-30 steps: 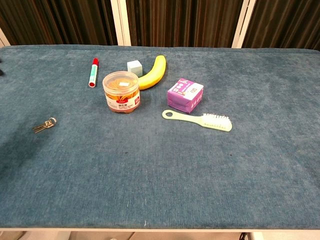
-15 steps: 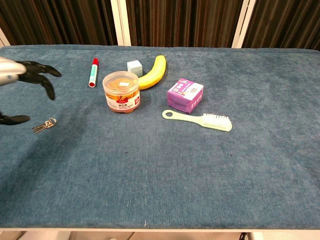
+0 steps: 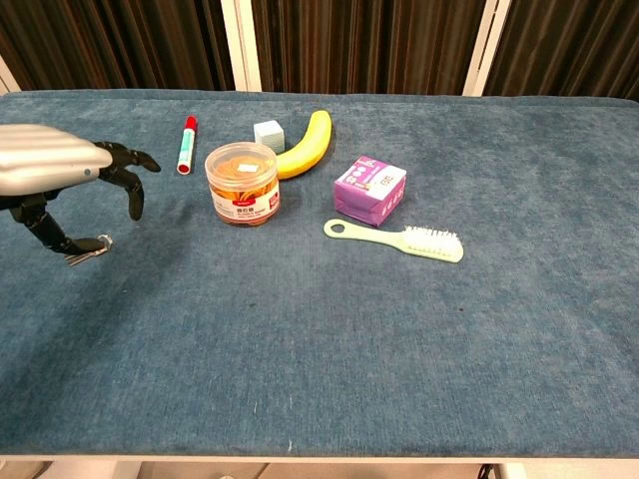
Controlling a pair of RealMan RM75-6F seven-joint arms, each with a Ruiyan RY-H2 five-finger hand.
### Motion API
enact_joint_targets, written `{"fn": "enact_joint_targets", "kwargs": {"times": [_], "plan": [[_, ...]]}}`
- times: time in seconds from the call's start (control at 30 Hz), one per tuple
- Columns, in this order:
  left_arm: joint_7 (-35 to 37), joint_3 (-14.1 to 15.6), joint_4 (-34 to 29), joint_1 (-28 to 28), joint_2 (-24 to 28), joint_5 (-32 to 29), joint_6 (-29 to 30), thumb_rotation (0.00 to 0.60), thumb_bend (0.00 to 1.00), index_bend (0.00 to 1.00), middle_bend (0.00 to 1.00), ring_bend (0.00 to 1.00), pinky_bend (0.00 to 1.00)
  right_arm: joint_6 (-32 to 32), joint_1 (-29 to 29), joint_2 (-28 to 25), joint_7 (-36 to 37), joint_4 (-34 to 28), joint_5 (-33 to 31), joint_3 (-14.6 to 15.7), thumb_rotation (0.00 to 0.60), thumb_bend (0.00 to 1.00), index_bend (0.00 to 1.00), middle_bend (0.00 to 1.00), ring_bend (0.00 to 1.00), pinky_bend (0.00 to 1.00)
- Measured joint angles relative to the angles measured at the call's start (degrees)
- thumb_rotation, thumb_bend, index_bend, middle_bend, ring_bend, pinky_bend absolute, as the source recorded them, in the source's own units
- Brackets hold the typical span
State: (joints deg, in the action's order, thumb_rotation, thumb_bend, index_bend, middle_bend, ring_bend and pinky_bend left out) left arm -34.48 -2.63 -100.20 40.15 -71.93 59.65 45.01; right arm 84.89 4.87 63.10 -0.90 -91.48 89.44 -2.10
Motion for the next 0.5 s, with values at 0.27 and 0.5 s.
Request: {"fn": "enact_joint_targets", "kwargs": {"times": [0.27,0.5], "plan": [[1.33,1.23,2.99,1.14,-1.50,-0.63,-0.06,0.600,0.30,0.40,0.05,0.00,0.17,-0.14,0.08,0.13,-0.42,-0.13,-0.09,-0.02,0.600,1.00,0.13,0.06,0.04,0.00],[2.26,2.11,4.38,2.05,-2.40,-1.00,0.05,0.600,0.30,0.42,0.07,0.00,0.17,-0.36,0.19,0.16,-0.46,-0.16,-0.17,-0.02,0.600,1.00,0.13,0.06,0.04,0.00]]}}
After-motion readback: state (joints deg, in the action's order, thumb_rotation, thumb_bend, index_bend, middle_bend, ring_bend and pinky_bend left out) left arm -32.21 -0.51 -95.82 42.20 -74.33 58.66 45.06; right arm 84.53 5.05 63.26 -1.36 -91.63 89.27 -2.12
